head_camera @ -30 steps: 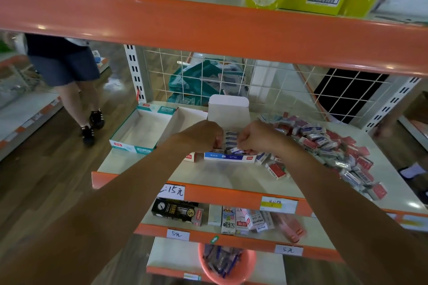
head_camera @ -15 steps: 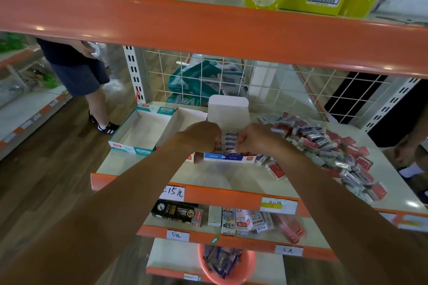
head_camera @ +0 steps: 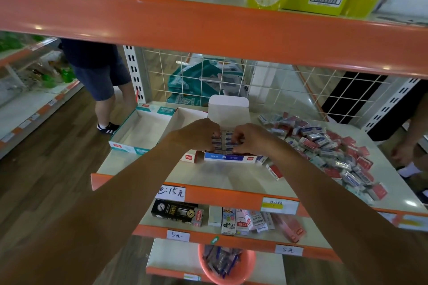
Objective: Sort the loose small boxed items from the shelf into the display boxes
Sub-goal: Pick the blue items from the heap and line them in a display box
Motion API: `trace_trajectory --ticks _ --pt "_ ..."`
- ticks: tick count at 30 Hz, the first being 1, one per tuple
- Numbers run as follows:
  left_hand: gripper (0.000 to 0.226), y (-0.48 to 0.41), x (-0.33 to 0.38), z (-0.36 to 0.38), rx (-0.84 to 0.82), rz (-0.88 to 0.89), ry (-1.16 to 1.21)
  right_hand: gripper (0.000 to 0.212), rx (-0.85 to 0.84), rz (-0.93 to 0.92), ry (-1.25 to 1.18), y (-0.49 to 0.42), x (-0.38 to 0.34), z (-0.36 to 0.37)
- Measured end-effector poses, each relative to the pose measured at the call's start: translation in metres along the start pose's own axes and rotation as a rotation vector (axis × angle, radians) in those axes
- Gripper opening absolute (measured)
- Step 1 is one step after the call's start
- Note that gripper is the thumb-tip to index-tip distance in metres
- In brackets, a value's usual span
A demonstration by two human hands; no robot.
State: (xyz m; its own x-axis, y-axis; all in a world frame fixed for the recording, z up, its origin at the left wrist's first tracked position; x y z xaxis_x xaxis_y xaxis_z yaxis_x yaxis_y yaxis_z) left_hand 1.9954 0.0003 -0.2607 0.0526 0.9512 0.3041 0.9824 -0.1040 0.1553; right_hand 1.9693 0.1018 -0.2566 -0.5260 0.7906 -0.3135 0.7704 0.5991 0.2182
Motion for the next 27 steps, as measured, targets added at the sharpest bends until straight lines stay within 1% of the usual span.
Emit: trace_trajectory --ticks 5,9,12,14,15,17,19,22,27 --pt "0.036 -0.001 0.002 0.002 -0.031 -0.011 0.018 0.029 0.047 -0.038 0.093 0.0 -0.005 0.0" --pt "0.036 -0.003 0.001 0.002 -0.043 -0.04 0.018 0.034 0.034 -0.055 0.136 0.0 -0.008 -0.001" --pt "0.037 -0.005 0.005 0.001 -0.071 -0.026 -0.03 0.036 0.029 -0.051 0.138 0.001 -0.007 -0.001" --pt "0.035 -0.007 0.012 -0.004 -0.062 -0.016 -0.06 0.034 0.029 -0.06 0.138 0.002 -0.007 -0.002" --pt "0.033 -0.009 0.016 -0.007 -0.04 -0.013 -0.071 0.032 0.046 -0.06 0.127 0.004 -0.005 -0.004" --pt "0.03 -0.013 0.026 -0.017 0.039 -0.015 -0.112 0.028 0.131 -0.036 0.064 0.008 0.005 -0.014" --pt "0.027 -0.016 0.038 -0.025 0.122 -0.022 -0.151 0.032 0.235 -0.016 0.041 0.015 0.018 -0.025" --pt "0.028 -0.023 0.059 -0.03 0.171 -0.025 -0.174 0.04 0.313 0.009 0.104 0.026 0.038 -0.038" --pt "0.029 -0.036 0.101 -0.028 0.218 0.01 -0.206 0.038 0.405 0.095 0.217 0.048 0.079 -0.057"
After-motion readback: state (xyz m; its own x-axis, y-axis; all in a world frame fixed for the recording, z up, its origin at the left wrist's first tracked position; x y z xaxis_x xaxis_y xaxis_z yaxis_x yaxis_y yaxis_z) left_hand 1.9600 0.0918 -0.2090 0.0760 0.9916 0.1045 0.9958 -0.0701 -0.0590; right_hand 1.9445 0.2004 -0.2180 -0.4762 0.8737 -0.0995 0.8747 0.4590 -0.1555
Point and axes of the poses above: each hand's wrist, its own y-axis away from the middle knuckle, its own z-axis out of the palm, x = y × z, the point moved 10 cm from there along -y, towards the middle knuckle, and after that the axes turned 1 degree about y, right-handed, at the moved point
